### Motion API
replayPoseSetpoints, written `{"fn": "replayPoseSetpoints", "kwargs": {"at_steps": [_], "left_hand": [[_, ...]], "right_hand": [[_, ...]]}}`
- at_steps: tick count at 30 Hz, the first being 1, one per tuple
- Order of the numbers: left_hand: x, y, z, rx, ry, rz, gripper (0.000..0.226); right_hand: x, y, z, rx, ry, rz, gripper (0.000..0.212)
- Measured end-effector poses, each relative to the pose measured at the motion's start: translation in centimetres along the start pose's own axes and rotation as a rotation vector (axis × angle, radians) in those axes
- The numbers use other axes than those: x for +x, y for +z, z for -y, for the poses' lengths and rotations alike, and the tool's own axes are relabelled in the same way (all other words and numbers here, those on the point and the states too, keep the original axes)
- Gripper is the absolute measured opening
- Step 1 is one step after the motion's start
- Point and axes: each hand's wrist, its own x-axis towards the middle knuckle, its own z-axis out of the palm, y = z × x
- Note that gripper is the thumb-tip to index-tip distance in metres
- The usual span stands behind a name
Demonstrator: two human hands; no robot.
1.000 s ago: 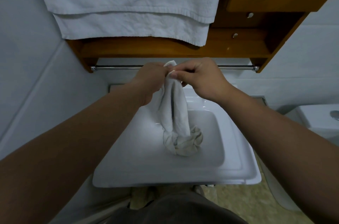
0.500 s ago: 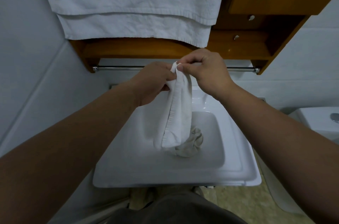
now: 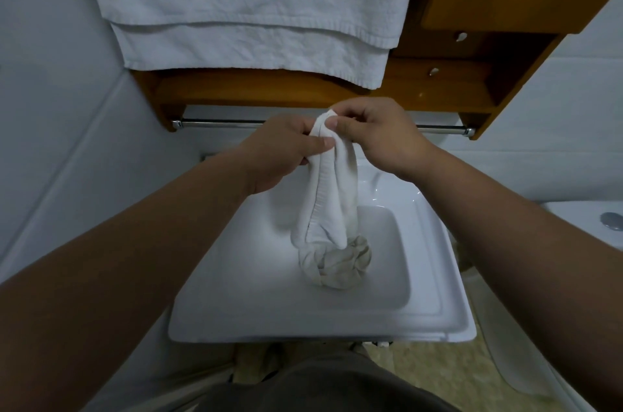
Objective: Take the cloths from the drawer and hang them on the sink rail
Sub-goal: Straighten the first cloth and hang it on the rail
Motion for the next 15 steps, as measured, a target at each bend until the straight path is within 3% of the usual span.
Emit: {"fn": "replayPoseSetpoints", "kwargs": {"at_steps": [4, 7, 10, 12, 15], "left_hand": [[-0.1, -0.1, -0.9, 0.277, 0.087, -0.124, 0.036], [0.0, -0.4, -0.6, 0.535, 0.118, -0.19, 0.051], [-0.1, -0.5, 0.2, 0.685, 0.114, -0.282, 0.039], [-0.5, -0.7, 0.4, 0.668, 0.12, -0.347, 0.024], [-0.9, -0.7, 0.6, 0.663, 0.133, -0.305, 0.017]], "right_hand": [[-0.2, 0.9, 0.3, -0.112, -0.095, -0.152, 0.01], [-0.6, 1.3, 0.2, -0.271, -0.138, -0.12, 0.007], [-0.9, 1.0, 0.1, -0.329, -0.16, -0.136, 0.012], [-0.9, 0.7, 0.2, -0.313, -0.157, -0.186, 0.016], [-0.7, 0.4, 0.7, -0.29, -0.182, -0.193, 0.017]]}}
